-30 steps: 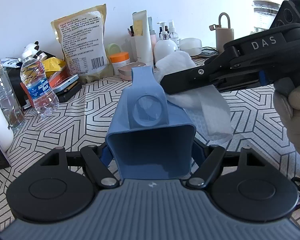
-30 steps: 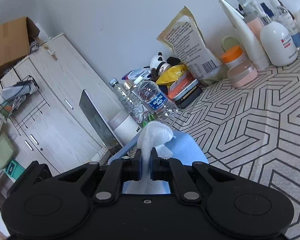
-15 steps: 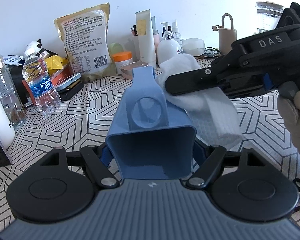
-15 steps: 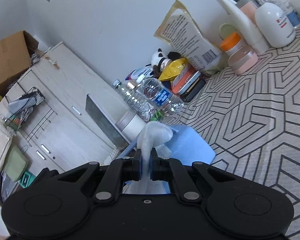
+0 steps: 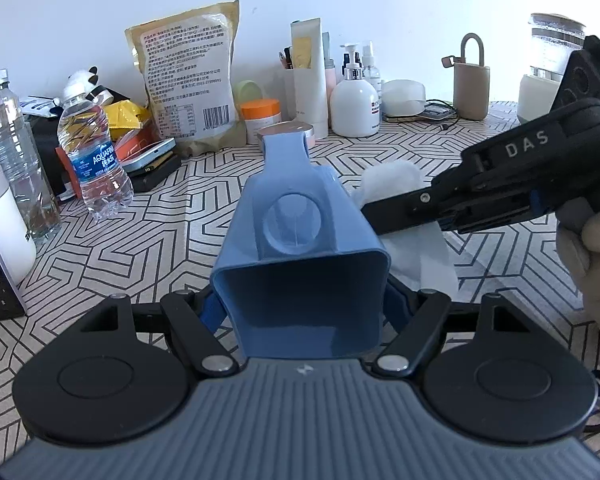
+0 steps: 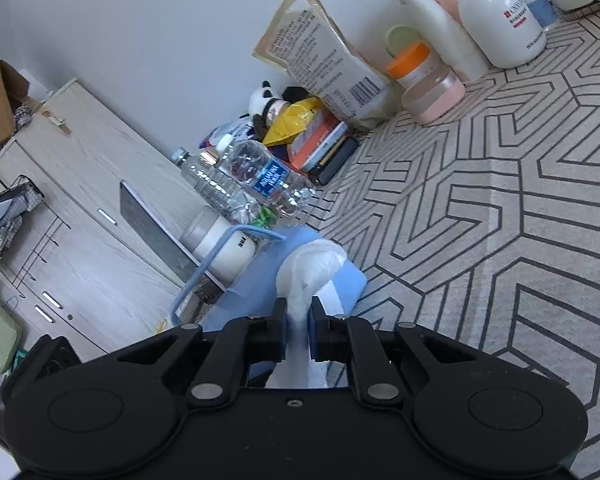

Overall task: Clean container
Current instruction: 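Keep rubbing the handle with the right tool's wipe while the left tool holds the container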

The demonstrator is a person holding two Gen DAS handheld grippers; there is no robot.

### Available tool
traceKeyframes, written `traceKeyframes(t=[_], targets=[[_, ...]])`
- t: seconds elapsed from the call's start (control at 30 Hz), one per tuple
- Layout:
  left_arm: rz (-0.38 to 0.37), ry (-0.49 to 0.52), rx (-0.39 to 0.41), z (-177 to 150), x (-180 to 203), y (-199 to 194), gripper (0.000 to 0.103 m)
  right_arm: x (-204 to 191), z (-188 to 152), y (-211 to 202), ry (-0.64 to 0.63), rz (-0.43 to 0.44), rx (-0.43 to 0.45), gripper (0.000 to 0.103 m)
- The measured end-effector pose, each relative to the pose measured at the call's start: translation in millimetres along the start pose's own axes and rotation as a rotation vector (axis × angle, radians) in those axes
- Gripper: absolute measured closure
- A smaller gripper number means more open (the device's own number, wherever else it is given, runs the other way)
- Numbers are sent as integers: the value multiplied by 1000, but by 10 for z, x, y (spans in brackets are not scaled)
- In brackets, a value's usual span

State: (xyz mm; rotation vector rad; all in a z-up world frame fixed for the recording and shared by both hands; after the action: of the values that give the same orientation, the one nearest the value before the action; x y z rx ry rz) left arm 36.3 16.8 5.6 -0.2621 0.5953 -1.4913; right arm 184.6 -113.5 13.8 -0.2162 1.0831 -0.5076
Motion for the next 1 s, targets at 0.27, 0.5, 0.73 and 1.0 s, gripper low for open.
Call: traceKeyframes(t=[0.27,0.5,0.73,1.0], targets=[[-1,-2,-1,1,-9,4,28,-135,-14,-42,-46,92,4,88],[-5,17,3,8,28,-1,28,-279,-42,-10,-104,163,-21,88],[-12,23,11,6,41,-14,28,-336,22,30,-165,72,22,94],[-15,16,9,4,32,-10,28,-365,-13,59,-192,104,-14,94]])
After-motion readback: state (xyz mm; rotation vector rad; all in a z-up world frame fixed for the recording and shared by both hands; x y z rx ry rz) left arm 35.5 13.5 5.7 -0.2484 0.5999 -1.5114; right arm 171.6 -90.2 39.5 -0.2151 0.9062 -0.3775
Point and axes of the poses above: each gripper's, at about its wrist camera, not at the fingertips, and y roughly the way its jaws point, x to its right, z to its top, the point moved 1 cm from there along y, roughly the way its jaws point, and after that the axes turned 9 degrees about y, right-handed, at the moved point
